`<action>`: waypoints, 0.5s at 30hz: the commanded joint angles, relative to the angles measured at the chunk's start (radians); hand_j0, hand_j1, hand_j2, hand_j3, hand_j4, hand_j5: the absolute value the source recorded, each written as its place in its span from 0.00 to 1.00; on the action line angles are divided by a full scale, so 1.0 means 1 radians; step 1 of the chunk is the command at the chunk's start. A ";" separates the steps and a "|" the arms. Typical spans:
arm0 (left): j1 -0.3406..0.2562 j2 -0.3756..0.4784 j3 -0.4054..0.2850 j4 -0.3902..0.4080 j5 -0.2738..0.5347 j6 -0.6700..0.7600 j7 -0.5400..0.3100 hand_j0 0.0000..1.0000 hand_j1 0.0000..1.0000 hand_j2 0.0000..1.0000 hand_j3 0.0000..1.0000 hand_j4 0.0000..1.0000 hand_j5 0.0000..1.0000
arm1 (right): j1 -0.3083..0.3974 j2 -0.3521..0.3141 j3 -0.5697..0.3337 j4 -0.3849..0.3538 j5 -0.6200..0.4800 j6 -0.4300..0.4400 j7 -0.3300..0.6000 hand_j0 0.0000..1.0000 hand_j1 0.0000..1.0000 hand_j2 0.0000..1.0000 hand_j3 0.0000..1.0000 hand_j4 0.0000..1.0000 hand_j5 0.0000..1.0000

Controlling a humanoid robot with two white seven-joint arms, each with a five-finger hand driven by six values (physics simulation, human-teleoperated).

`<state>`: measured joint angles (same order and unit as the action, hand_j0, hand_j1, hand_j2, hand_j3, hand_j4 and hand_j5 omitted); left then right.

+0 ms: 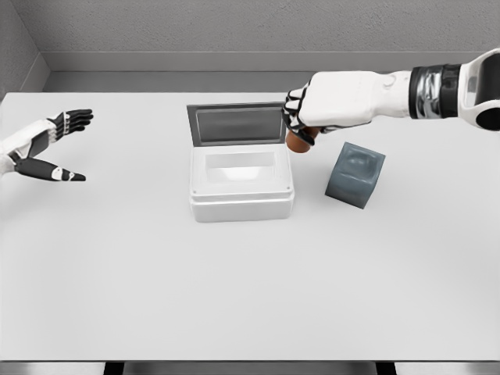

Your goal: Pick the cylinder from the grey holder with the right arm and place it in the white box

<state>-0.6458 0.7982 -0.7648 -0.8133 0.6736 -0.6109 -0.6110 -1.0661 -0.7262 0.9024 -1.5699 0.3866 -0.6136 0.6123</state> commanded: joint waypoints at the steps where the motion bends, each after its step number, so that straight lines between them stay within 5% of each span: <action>1: 0.000 -0.011 0.002 0.008 0.006 0.000 0.000 1.00 1.00 1.00 1.00 1.00 1.00 | 0.000 0.037 0.041 -0.002 -0.005 0.003 -0.001 0.24 0.24 0.24 0.24 0.24 0.24; 15: 0.000 -0.013 0.002 0.011 0.009 0.000 0.000 1.00 1.00 1.00 1.00 1.00 1.00 | -0.026 0.083 0.098 0.042 -0.002 0.003 -0.001 0.24 0.24 0.24 0.24 0.24 0.24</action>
<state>-0.6458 0.7849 -0.7645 -0.8031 0.6751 -0.6124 -0.6110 -1.0922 -0.6493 1.0000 -1.5435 0.3882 -0.6136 0.6118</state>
